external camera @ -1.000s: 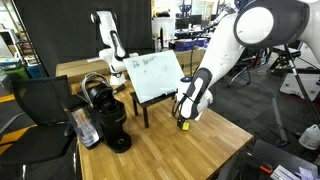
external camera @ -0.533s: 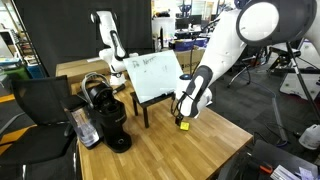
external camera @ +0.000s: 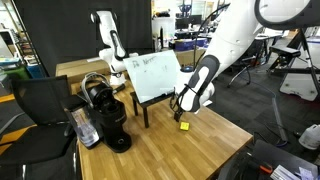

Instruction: Use the eraser to clean the whiteboard

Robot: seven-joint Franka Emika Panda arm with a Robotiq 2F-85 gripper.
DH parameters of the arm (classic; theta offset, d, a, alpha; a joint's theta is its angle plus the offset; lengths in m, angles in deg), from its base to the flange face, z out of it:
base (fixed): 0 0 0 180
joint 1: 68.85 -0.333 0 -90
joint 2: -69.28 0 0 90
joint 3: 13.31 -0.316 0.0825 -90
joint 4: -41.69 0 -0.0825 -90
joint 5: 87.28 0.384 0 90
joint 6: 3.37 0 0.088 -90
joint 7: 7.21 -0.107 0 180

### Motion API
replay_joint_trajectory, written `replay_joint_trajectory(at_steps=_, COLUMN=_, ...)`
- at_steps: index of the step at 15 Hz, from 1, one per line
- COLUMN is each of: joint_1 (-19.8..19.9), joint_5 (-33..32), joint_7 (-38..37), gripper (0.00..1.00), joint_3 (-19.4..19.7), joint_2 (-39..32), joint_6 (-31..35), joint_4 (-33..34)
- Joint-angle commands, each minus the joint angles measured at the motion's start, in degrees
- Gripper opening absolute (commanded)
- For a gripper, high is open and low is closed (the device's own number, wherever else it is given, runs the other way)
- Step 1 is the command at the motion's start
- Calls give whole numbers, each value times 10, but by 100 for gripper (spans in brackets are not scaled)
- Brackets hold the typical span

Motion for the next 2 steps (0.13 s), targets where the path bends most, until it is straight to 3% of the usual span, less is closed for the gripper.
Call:
replay_joint_trajectory(at_steps=1, joint_1=6, joint_5=-10, joint_7=-8, gripper=100, joint_3=-5, joint_2=-3, joint_6=-2, joint_4=2)
replay_joint_trajectory(at_steps=2, joint_1=6, joint_5=-10, joint_7=-8, gripper=100, joint_3=-5, joint_2=-5, joint_6=-2, joint_4=3)
